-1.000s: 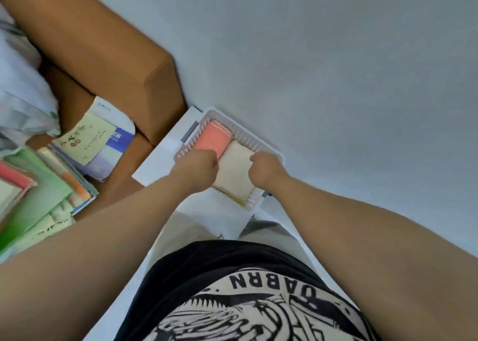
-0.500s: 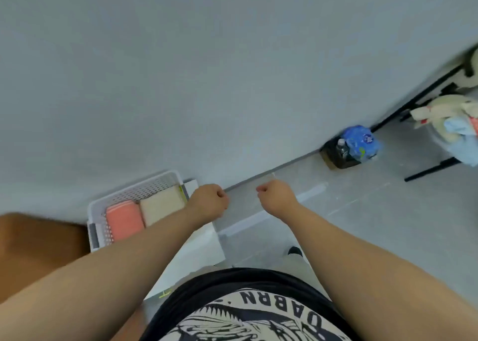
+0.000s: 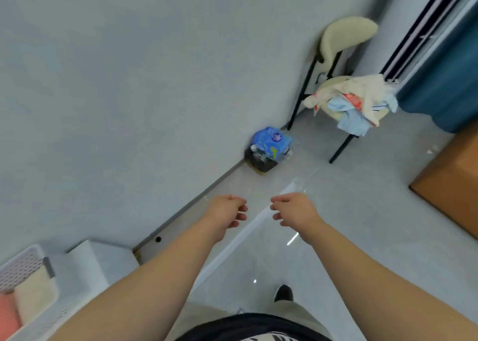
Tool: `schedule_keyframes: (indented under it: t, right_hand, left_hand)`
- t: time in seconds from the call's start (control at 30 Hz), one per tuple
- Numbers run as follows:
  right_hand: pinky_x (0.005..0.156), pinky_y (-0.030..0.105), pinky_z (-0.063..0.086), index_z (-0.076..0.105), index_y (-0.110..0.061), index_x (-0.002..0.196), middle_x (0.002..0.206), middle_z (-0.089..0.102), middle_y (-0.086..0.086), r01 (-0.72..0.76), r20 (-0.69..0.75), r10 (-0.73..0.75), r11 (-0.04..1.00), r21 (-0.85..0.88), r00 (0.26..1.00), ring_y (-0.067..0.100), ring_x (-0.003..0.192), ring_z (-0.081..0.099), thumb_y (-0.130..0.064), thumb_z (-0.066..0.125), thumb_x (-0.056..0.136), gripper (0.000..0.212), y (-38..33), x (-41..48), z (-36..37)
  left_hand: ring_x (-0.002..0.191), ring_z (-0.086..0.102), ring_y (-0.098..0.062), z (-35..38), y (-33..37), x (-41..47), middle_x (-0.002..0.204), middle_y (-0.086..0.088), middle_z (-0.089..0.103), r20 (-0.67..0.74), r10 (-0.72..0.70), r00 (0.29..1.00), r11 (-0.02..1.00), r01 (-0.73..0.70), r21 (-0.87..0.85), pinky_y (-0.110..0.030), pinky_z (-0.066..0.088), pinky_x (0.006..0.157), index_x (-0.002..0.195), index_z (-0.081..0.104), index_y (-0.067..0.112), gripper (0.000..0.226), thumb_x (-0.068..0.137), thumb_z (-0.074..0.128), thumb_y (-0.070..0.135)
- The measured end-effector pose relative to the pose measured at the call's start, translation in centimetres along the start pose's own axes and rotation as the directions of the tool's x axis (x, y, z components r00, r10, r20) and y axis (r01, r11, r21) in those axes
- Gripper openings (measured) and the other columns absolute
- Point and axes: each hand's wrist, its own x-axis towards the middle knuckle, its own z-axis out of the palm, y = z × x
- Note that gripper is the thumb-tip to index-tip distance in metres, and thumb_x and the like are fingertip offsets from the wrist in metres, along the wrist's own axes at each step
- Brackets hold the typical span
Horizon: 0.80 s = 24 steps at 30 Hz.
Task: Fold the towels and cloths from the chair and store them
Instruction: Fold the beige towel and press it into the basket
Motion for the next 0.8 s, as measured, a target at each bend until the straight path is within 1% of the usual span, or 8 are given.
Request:
schedule_keyframes:
  t: [0.1, 0.23, 0.33, 0.47, 0.6, 0.7, 0.77, 0.8]
  right_hand:
    - [0.060, 0.027, 0.049, 0.071, -0.007, 0.110, 0.107, 0.073, 0.016, -0.012, -0.044, 0.012, 1.000, 0.006, 0.999, 0.020, 0.072, 0.064, -0.004, 0.056, 0.093, 0.023, -0.7, 1.3, -8.9]
    - [0.059, 0.027, 0.048, 0.069, -0.011, 0.107, 0.109, 0.072, 0.013, -0.008, -0.053, 0.009, 1.000, 0.019, 0.999, 0.019, 0.071, 0.064, -0.005, 0.055, 0.094, 0.020, -1.4, 4.5, -17.6]
    - [0.061, 0.026, 0.052, 0.070, -0.012, 0.108, 0.106, 0.073, 0.011, -0.003, -0.061, 0.003, 1.000, 0.000, 0.998, 0.018, 0.075, 0.067, -0.008, 0.057, 0.094, 0.020, -2.0, 8.5, -23.2]
    - [0.063, 0.025, 0.055, 0.069, -0.015, 0.115, 0.103, 0.072, 0.003, 0.005, -0.062, -0.010, 0.996, -0.085, 0.998, 0.014, 0.077, 0.069, -0.012, 0.056, 0.096, 0.024, -3.1, 15.0, -31.0]
    - [0.076, 0.034, 0.060, 0.070, -0.015, 0.116, 0.100, 0.071, 0.001, 0.031, -0.060, -0.047, 0.969, -0.245, 0.997, 0.019, 0.088, 0.071, -0.016, 0.053, 0.096, 0.026, -5.9, 24.3, -39.5]
    - [0.090, 0.052, 0.057, 0.068, -0.001, 0.107, 0.108, 0.070, 0.016, 0.011, -0.069, -0.037, 0.939, -0.343, 0.997, 0.029, 0.094, 0.070, -0.015, 0.051, 0.093, 0.026, -8.5, 31.2, -45.9]
    - [0.094, 0.051, 0.055, 0.066, 0.000, 0.111, 0.112, 0.069, 0.017, 0.002, -0.051, -0.022, 0.930, -0.367, 0.998, 0.024, 0.093, 0.069, -0.015, 0.052, 0.093, 0.028, -9.9, 35.2, -50.2]
    - [0.094, 0.048, 0.055, 0.068, -0.006, 0.114, 0.113, 0.069, 0.011, -0.006, -0.044, -0.011, 0.928, -0.372, 0.999, 0.021, 0.097, 0.068, -0.017, 0.053, 0.093, 0.028, -10.6, 37.0, -52.4]
  left_hand:
    - [0.059, 0.061, -0.014, 7.4, 4.7, 0.0, 0.081, -0.003, 0.068, 0.039, 0.019, 0.999, 0.999, -0.018, -0.036, -0.023, 0.042, 0.050, 0.090, 0.063, 0.014, 0.007, 0.096, 0.061, 0.016]
    - [0.059, 0.061, -0.014, 15.1, 10.7, 1.3, 0.082, -0.002, 0.068, 0.097, 0.071, 0.993, 0.997, -0.072, 0.003, -0.022, 0.041, 0.051, 0.090, 0.062, 0.015, 0.006, 0.095, 0.062, 0.016]
    - [0.059, 0.062, -0.014, 20.3, 14.7, 4.1, 0.084, -0.003, 0.069, 0.128, 0.097, 0.987, 0.994, -0.102, 0.032, -0.023, 0.042, 0.052, 0.092, 0.063, 0.015, 0.004, 0.095, 0.062, 0.018]
    - [0.060, 0.063, -0.014, 26.8, 19.9, 9.7, 0.086, -0.004, 0.070, 0.143, 0.086, 0.986, 0.996, -0.088, 0.003, -0.024, 0.043, 0.053, 0.098, 0.064, 0.012, 0.007, 0.096, 0.061, 0.017]
    - [0.062, 0.063, -0.015, 34.0, 25.3, 17.6, 0.087, -0.004, 0.069, 0.144, 0.029, 0.989, 0.998, -0.021, -0.055, -0.025, 0.044, 0.054, 0.101, 0.063, 0.012, 0.009, 0.097, 0.061, 0.019]
    - [0.062, 0.061, -0.015, 40.0, 30.1, 23.6, 0.086, -0.005, 0.067, 0.142, -0.121, 0.982, 0.990, 0.130, -0.057, -0.024, 0.043, 0.053, 0.100, 0.061, 0.011, 0.005, 0.098, 0.058, 0.015]
    - [0.061, 0.059, -0.014, 44.0, 34.1, 26.6, 0.083, -0.005, 0.064, 0.118, -0.186, 0.975, 0.979, 0.194, -0.060, -0.023, 0.041, 0.052, 0.096, 0.059, 0.011, 0.005, 0.099, 0.056, 0.013]
    - [0.060, 0.058, -0.014, 45.9, 36.1, 27.9, 0.082, -0.005, 0.063, 0.113, -0.205, 0.972, 0.974, 0.214, -0.079, -0.023, 0.040, 0.052, 0.094, 0.059, 0.011, 0.006, 0.099, 0.055, 0.011]
